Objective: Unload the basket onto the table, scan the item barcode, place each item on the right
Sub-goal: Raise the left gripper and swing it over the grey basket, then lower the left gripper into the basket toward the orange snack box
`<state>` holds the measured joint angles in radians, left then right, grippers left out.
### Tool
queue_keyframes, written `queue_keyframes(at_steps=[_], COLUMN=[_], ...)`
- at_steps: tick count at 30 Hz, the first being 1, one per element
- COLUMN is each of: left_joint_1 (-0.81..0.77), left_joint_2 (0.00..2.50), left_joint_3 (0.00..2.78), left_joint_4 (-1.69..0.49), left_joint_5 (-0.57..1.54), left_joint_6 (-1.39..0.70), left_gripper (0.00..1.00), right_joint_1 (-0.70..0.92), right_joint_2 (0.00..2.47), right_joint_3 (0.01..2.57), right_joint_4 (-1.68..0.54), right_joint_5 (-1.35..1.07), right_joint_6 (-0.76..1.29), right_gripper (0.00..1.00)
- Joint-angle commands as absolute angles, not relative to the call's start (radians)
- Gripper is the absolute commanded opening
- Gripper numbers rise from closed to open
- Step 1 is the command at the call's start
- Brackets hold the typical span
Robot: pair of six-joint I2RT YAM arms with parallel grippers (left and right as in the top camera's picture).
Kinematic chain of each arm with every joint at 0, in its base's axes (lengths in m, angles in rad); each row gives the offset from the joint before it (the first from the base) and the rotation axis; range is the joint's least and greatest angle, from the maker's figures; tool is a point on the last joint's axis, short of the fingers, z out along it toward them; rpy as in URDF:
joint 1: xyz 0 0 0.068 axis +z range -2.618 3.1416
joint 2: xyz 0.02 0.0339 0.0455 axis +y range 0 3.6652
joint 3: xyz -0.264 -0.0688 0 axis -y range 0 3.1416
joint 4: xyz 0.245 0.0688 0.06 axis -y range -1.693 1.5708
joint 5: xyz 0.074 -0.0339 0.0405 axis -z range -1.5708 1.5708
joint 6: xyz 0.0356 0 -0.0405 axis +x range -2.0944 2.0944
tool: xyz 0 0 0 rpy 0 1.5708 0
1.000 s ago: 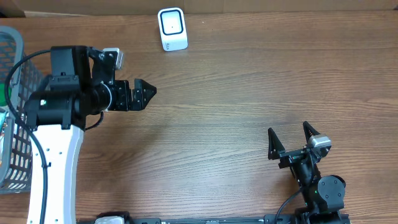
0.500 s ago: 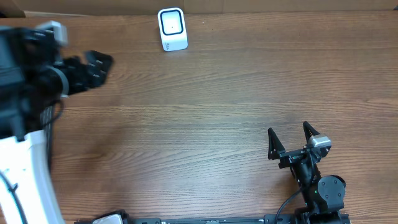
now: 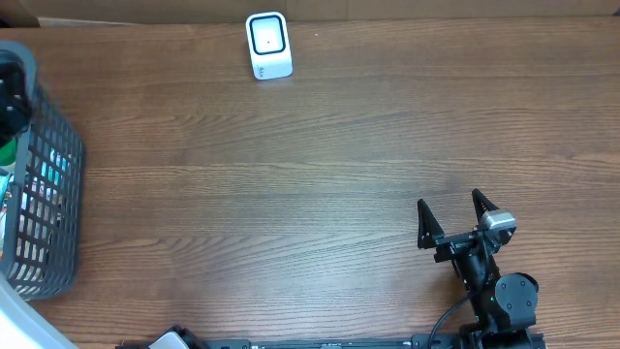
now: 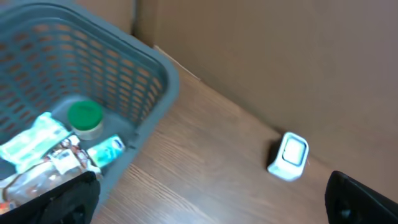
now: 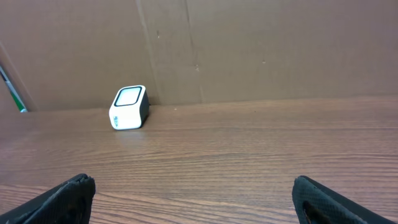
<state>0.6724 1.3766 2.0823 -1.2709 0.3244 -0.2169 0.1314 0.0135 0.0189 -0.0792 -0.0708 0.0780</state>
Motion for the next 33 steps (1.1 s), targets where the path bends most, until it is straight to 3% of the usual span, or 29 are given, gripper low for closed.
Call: queue_keyframes(at_steps=[1,10,23,33], left_joint_1=[0.725,0.833,0.840,0.866], left_joint_2=[1.386,1.414,1.517,1.633], left_joint_3=[2.101,2.101,2.101,1.998], left_joint_4=[-1.244,-1.217,-1.296,-1.396], left_joint_5=[0.300,0.233,0.047,-0.001], left_joint_6=[-0.296,-0.382,-0.381,-0.359], left_gripper=[1.00,1.00,1.00,0.92], right_joint_1=[0.128,0.128,0.128,0.128], right_joint_2=[0.002,0.002,0.002,0.002], right_joint_3=[0.007,0.007,0.007,0.007], right_joint_4=[-0.074,-0.074,-0.074,-0.074], right_joint_5=[-0.069,-0.069,-0.069,-0.069], right_joint_6=[0.081,0.081,0.081,0.081], right_gripper=[1.00,1.00,1.00,1.00])
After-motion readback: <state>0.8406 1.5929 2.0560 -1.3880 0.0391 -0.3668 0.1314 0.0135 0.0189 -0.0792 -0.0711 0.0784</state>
